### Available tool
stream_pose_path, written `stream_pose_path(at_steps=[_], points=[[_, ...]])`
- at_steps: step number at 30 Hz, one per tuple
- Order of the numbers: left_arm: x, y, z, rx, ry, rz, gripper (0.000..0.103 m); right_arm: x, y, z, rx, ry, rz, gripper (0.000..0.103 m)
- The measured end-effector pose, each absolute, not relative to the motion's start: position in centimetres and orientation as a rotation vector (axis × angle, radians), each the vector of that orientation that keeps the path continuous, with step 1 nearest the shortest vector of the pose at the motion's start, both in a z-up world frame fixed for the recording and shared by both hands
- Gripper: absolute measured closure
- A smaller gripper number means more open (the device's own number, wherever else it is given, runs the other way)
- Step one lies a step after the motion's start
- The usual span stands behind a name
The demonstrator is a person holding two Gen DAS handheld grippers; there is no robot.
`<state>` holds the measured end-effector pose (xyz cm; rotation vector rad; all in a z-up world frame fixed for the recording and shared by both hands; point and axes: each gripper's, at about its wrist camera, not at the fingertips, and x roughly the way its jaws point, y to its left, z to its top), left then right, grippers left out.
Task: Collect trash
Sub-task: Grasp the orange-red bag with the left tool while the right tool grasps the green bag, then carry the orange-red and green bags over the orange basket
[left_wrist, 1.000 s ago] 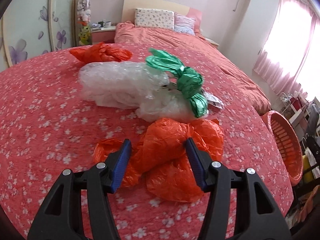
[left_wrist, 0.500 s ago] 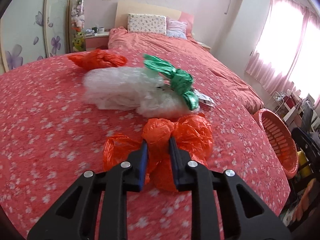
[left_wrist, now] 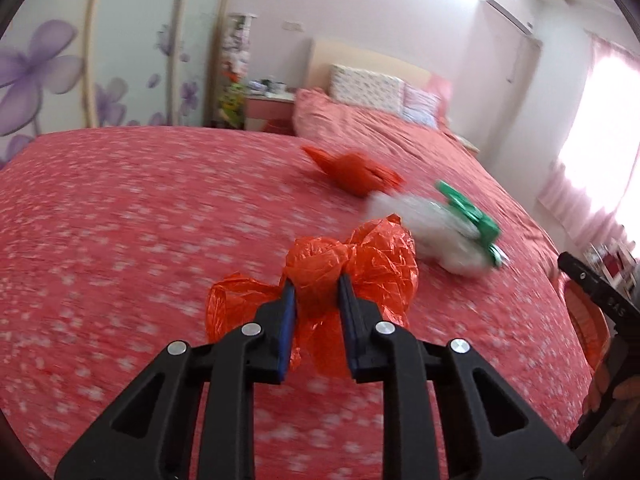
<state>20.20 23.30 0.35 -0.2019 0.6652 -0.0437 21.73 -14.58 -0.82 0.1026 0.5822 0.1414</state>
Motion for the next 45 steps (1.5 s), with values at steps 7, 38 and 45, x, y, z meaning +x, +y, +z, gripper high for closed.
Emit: stream_pose_path(at_steps=[7,38,45], points=[[21.4,27.0,1.1,-0.253,0.627,0.027,0.082,26.9,-10.9,-2.0,0.120,0.649,0.169,0.069],[20.4,20.0,4.7,-0.193,0.588,-0.114,0.082,19.1,-19.3,0.7,0.204,0.535,0.080,0.084],[19.7,15.9,5.9,-0.165,0.575,-0.186,0.082,15.8,-21.6,1.8,0.184,0.474,0.030,0.083]])
